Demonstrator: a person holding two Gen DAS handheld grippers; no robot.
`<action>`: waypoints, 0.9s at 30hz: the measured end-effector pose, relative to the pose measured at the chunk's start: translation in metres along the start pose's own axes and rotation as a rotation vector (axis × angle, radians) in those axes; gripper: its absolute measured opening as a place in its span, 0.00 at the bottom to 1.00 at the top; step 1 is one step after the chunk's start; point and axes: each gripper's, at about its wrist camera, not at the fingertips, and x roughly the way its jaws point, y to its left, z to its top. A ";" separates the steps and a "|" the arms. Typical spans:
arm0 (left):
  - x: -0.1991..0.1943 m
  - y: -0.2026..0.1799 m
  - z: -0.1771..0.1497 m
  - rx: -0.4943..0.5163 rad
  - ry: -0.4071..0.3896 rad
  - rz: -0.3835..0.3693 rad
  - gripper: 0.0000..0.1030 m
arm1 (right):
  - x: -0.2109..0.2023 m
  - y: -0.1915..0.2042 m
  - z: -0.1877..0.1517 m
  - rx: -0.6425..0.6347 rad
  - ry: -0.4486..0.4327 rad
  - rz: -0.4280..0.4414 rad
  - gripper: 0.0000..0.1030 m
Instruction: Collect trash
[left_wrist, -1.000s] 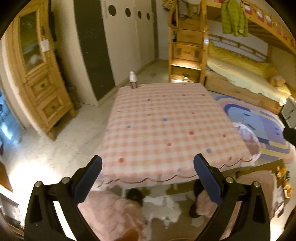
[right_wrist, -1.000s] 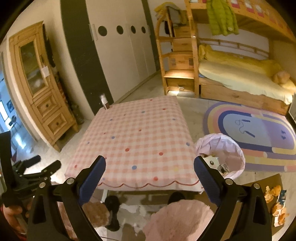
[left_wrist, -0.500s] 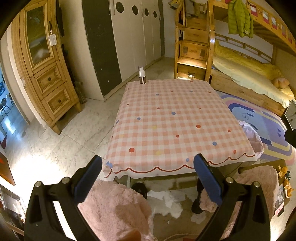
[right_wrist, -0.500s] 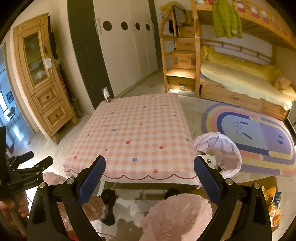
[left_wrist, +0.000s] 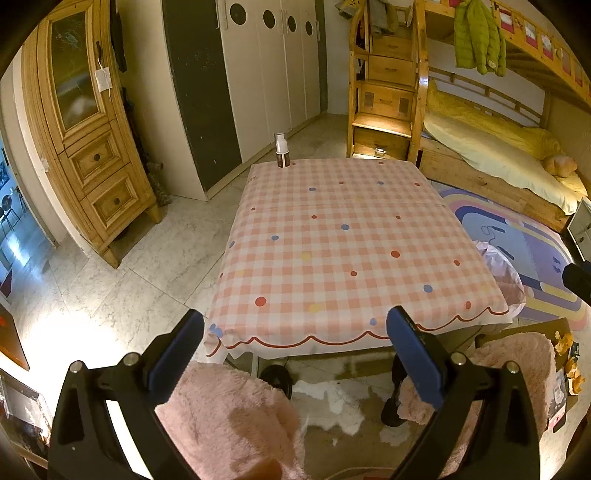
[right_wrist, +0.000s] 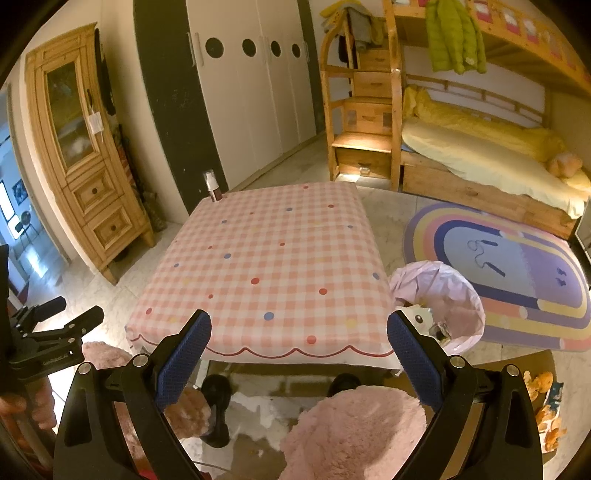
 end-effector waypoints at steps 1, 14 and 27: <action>0.000 0.000 0.000 0.001 0.001 -0.001 0.93 | 0.000 0.000 0.000 0.000 0.000 0.000 0.92; 0.000 0.001 0.000 0.000 0.000 -0.001 0.93 | 0.001 0.001 0.000 0.000 0.002 0.000 0.92; 0.001 0.001 0.000 0.001 0.002 -0.001 0.93 | 0.001 0.001 -0.001 0.001 0.004 0.001 0.92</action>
